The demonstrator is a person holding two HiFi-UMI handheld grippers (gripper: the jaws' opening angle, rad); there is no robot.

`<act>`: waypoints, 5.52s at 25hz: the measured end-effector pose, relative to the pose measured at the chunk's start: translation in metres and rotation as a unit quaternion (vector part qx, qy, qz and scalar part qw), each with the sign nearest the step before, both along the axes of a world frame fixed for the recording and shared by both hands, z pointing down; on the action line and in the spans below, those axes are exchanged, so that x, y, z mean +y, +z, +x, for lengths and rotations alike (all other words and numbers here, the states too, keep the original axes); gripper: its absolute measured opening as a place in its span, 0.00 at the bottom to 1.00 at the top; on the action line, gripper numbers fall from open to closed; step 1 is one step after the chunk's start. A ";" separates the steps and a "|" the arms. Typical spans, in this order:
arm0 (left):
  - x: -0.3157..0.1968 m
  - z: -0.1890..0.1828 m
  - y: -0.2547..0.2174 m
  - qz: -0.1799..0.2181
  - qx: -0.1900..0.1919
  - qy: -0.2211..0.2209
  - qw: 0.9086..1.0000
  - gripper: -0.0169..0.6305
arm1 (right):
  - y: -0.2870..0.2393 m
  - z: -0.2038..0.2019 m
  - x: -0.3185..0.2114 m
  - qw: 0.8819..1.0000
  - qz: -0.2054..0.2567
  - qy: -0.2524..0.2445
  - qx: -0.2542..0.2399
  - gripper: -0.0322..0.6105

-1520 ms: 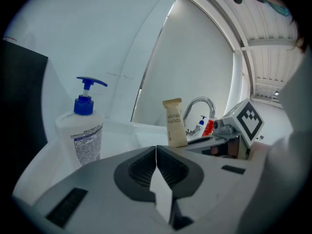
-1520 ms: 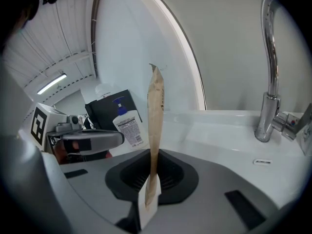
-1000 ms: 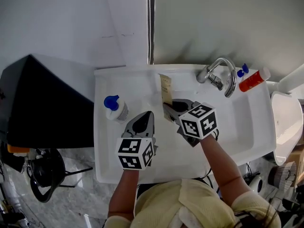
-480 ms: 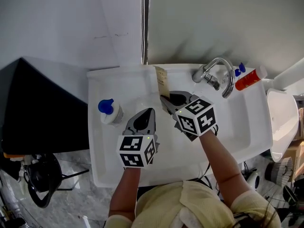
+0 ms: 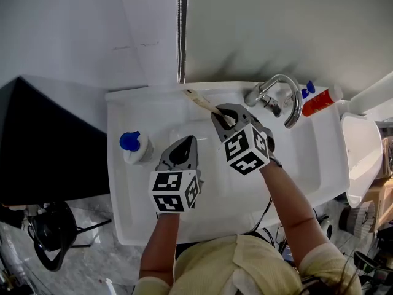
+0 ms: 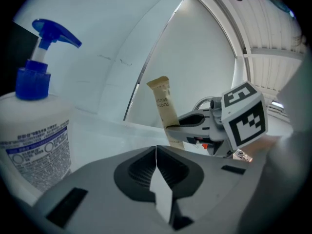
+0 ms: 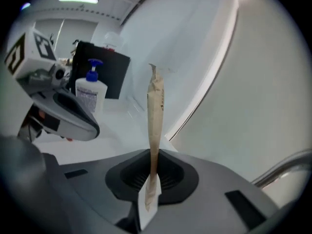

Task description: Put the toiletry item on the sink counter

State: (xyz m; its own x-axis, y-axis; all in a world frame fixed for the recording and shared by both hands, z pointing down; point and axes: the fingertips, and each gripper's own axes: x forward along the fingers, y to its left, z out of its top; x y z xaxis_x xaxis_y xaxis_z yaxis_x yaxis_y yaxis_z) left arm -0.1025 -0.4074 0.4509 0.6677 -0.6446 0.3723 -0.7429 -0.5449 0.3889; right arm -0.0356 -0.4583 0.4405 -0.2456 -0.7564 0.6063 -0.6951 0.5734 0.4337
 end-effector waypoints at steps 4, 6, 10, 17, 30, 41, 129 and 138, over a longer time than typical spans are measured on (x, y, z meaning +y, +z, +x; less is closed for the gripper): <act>-0.001 0.002 0.002 -0.006 0.006 -0.002 1.000 0.09 | 0.013 -0.002 -0.007 0.997 0.006 -0.037 0.070 0.12; -0.002 0.002 0.003 -0.007 0.005 -0.003 1.000 0.09 | 0.019 -0.004 -0.010 0.995 0.007 -0.053 0.086 0.12; -0.006 -0.005 0.007 -0.010 -0.001 -0.013 1.000 0.09 | 0.032 -0.006 -0.015 0.989 0.010 -0.082 0.124 0.12; -0.008 -0.011 0.013 -0.015 -0.008 -0.021 1.000 0.09 | 0.039 -0.004 -0.029 0.967 0.031 -0.132 0.217 0.12; -0.012 -0.015 0.022 -0.028 -0.001 -0.021 0.999 0.09 | 0.067 0.004 -0.042 0.943 -0.012 -0.159 0.294 0.12; -0.012 -0.015 0.024 -0.034 0.005 -0.011 0.999 0.09 | 0.076 0.002 -0.041 0.951 -0.040 -0.143 0.272 0.34; 0.112 -0.028 -0.041 0.035 -0.051 -0.057 0.996 0.09 | -0.006 0.057 0.170 0.919 -0.073 0.167 -0.351 0.09; 0.112 -0.029 -0.039 0.033 -0.052 -0.060 0.996 0.09 | -0.002 0.055 0.168 0.916 -0.080 0.168 -0.357 0.09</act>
State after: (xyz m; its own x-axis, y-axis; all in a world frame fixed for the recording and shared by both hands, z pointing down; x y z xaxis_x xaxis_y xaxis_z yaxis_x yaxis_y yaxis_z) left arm -0.1317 -0.2957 0.4124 0.5437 -0.7430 0.3902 -0.8390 -0.4707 0.2729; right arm 0.0197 -0.2905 0.4387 -0.3926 -0.7770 0.4921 -0.9173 0.2924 -0.2702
